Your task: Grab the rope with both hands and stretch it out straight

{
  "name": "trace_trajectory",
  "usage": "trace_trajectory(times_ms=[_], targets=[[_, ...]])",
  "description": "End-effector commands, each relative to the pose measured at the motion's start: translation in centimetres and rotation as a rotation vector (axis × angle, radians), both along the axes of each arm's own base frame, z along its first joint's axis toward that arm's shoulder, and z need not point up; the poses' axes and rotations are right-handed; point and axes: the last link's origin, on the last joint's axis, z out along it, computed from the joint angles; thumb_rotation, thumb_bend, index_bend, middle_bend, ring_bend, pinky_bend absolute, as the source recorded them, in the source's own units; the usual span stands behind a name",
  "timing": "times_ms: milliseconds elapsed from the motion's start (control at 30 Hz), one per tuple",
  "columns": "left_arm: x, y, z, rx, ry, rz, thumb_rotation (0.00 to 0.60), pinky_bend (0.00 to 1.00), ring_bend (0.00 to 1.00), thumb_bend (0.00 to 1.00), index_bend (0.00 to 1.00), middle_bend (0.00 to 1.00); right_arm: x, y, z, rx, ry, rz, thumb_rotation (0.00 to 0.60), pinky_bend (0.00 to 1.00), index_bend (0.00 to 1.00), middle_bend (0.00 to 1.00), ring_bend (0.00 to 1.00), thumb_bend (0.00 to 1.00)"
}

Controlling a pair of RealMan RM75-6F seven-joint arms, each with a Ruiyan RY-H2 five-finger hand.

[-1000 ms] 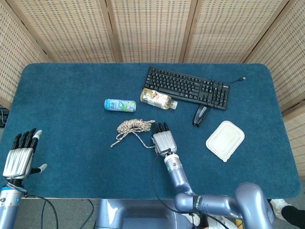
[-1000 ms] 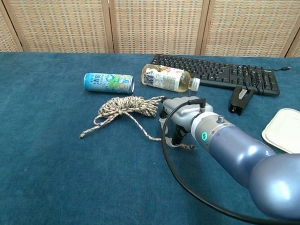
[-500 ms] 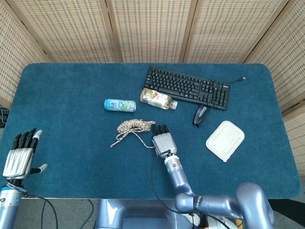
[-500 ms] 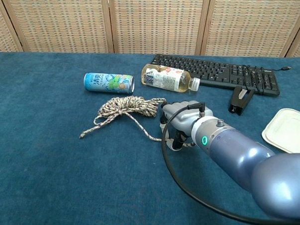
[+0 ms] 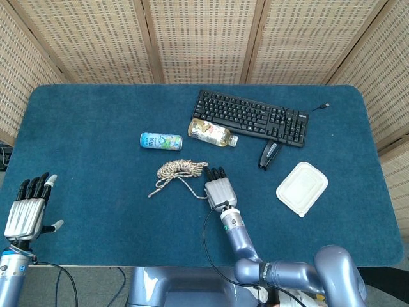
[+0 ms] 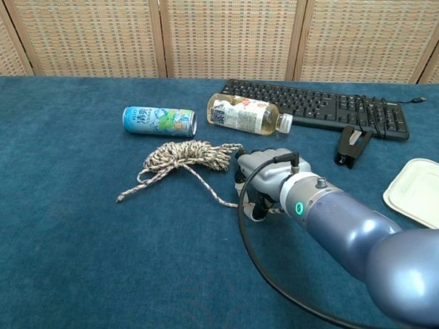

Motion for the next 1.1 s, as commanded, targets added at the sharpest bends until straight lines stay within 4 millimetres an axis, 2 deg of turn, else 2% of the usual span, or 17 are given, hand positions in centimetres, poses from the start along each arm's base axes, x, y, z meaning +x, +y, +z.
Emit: trace_trajectory(times_ms=[33, 467, 567, 600, 667, 833, 967, 1100], targets=[[0.0, 0.0, 0.0, -0.001, 0.000, 0.000, 0.600, 0.00, 0.00, 0.00, 0.00, 0.00, 0.1, 0.0, 0.2, -0.006, -0.010, 0.007, 0.600, 0.00, 0.72, 0.00, 0.00, 0.44], [0.3, 0.9, -0.4, -0.008, -0.012, -0.023, 0.600, 0.00, 0.00, 0.00, 0.00, 0.00, 0.4, -0.2, 1.8, -0.051, -0.018, 0.083, 0.600, 0.00, 0.73, 0.00, 0.00, 0.45], [0.9, 1.7, -1.0, -0.023, -0.030, -0.056, 0.600, 0.00, 0.00, 0.00, 0.00, 0.00, 0.4, -0.2, 2.0, -0.054, -0.014, 0.091, 0.600, 0.00, 0.73, 0.00, 0.00, 0.45], [1.7, 2.4, -1.8, -0.051, -0.030, -0.088, 0.600, 0.00, 0.00, 0.00, 0.01, 0.00, 0.4, -0.2, 2.0, -0.054, -0.010, 0.094, 0.600, 0.00, 0.73, 0.00, 0.00, 0.45], [2.5, 3.5, -2.6, -0.076, -0.019, -0.109, 0.600, 0.00, 0.00, 0.00, 0.05, 0.00, 0.3, -0.2, 2.1, -0.055, -0.005, 0.098, 0.600, 0.00, 0.73, 0.00, 0.00, 0.45], [4.6, 6.3, -4.5, -0.086, -0.012, -0.114, 0.600, 0.00, 0.00, 0.00, 0.23, 0.00, 0.4, -0.3, 2.1, -0.056, 0.002, 0.103, 0.600, 0.00, 0.73, 0.00, 0.00, 0.45], [5.7, 7.6, -5.9, -0.111, -0.040, -0.100, 0.600, 0.00, 0.00, 0.03, 0.27, 0.00, 0.5, -0.3, 2.1, -0.055, 0.003, 0.105, 0.600, 0.00, 0.74, 0.01, 0.00, 0.45], [7.5, 9.7, -8.4, -0.200, -0.100, -0.112, 0.600, 0.00, 0.00, 0.05, 0.32, 0.00, 0.4, -0.4, 2.1, -0.055, 0.007, 0.101, 0.600, 0.00, 0.74, 0.01, 0.00, 0.45]])
